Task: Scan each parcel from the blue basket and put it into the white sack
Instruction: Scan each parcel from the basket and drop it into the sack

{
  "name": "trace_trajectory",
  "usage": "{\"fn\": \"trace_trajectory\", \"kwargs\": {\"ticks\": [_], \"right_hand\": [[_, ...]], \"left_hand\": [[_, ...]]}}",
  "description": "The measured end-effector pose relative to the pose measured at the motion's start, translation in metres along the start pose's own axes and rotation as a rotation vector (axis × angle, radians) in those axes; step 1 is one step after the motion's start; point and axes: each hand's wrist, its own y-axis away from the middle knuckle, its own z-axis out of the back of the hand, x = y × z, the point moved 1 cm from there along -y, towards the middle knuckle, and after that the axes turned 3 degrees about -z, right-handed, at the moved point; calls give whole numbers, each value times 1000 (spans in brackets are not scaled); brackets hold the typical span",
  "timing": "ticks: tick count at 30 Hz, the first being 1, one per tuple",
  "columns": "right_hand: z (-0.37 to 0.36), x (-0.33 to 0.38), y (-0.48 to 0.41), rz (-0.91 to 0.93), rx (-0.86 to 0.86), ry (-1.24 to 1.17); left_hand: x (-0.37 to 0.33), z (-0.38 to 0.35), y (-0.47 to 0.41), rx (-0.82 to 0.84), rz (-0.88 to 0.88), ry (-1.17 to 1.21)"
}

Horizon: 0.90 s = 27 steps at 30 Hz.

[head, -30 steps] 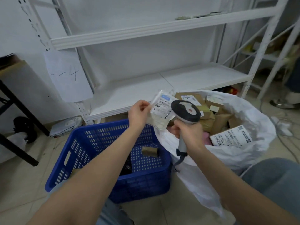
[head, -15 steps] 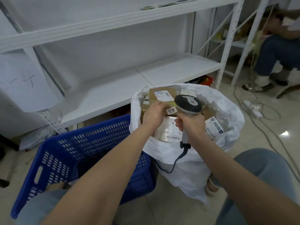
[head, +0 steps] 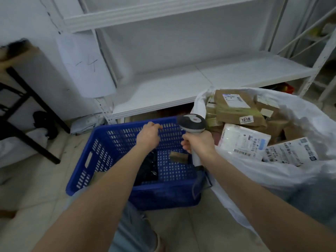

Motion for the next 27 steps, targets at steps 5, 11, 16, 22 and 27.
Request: {"fn": "trace_trajectory", "kwargs": {"ticks": [5, 11, 16, 22, 27], "right_hand": [[-73, -32, -36, -99, 137, 145], [-139, -66, -101, -297, 151, 164], [-181, -101, -165, -477, 145, 159], [-211, -140, -232, -762, 119, 141], [-211, -178, -257, -804, 137, 106]], "left_hand": [[91, -34, 8, 225, 163, -25], [160, -102, -4, 437, 291, 49], [190, -171, -38, 554, 343, 114], [217, -262, -75, 690, 338, 32], [216, -330, -104, 760, 262, -67]]}}
